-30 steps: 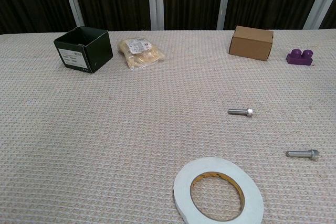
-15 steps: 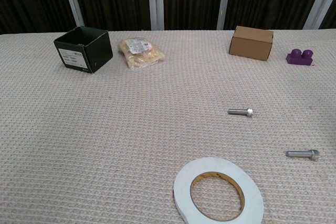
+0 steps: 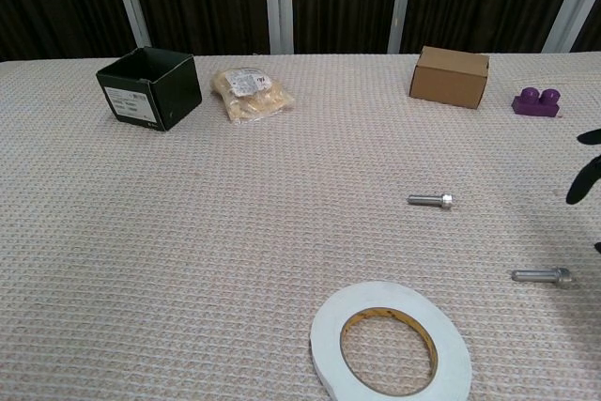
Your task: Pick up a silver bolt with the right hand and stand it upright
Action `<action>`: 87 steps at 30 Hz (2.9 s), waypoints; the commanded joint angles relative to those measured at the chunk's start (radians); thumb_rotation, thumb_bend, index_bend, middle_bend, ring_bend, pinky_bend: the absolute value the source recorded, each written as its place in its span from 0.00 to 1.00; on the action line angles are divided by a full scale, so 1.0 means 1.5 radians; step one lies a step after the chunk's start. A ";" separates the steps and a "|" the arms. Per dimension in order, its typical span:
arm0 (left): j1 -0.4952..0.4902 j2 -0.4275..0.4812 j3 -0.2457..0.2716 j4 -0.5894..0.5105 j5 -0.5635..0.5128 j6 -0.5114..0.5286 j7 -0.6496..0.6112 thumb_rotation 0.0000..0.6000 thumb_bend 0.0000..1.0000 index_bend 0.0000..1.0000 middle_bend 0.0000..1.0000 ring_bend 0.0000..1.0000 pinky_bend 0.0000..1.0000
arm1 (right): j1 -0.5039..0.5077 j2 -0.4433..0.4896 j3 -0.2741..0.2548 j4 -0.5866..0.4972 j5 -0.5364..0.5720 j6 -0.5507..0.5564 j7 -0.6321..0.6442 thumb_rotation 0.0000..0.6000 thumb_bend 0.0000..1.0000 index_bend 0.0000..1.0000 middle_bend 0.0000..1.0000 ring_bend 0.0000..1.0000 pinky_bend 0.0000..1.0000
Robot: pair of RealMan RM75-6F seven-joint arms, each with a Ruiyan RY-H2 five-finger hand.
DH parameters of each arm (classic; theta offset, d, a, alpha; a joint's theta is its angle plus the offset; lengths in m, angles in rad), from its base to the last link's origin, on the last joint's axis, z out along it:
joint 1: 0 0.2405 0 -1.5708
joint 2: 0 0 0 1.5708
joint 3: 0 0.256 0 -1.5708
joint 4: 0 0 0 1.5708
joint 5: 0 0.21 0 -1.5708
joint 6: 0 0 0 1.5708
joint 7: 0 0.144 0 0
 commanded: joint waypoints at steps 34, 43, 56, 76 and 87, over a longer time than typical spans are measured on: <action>-0.006 -0.009 -0.004 -0.004 -0.008 -0.006 0.027 1.00 0.15 0.18 0.14 0.01 0.05 | 0.061 -0.102 0.010 0.125 0.105 -0.054 -0.012 1.00 0.35 0.48 0.00 0.05 0.00; -0.007 -0.008 -0.005 -0.004 -0.010 -0.007 0.025 1.00 0.15 0.18 0.14 0.01 0.05 | 0.072 -0.117 0.012 0.129 0.119 -0.053 -0.025 1.00 0.35 0.50 0.00 0.05 0.00; -0.007 -0.008 -0.005 -0.004 -0.011 -0.006 0.026 1.00 0.15 0.18 0.14 0.01 0.05 | 0.081 -0.128 0.007 0.142 0.134 -0.055 -0.023 1.00 0.35 0.54 0.00 0.06 0.01; -0.009 -0.010 -0.005 -0.005 -0.012 -0.009 0.032 1.00 0.15 0.18 0.14 0.01 0.05 | 0.091 -0.131 0.007 0.143 0.147 -0.053 -0.016 1.00 0.36 0.58 0.00 0.07 0.01; -0.009 -0.010 -0.005 -0.005 -0.012 -0.009 0.032 1.00 0.15 0.18 0.14 0.01 0.05 | 0.095 -0.119 0.012 0.117 0.147 -0.049 -0.004 1.00 0.36 0.58 0.00 0.07 0.01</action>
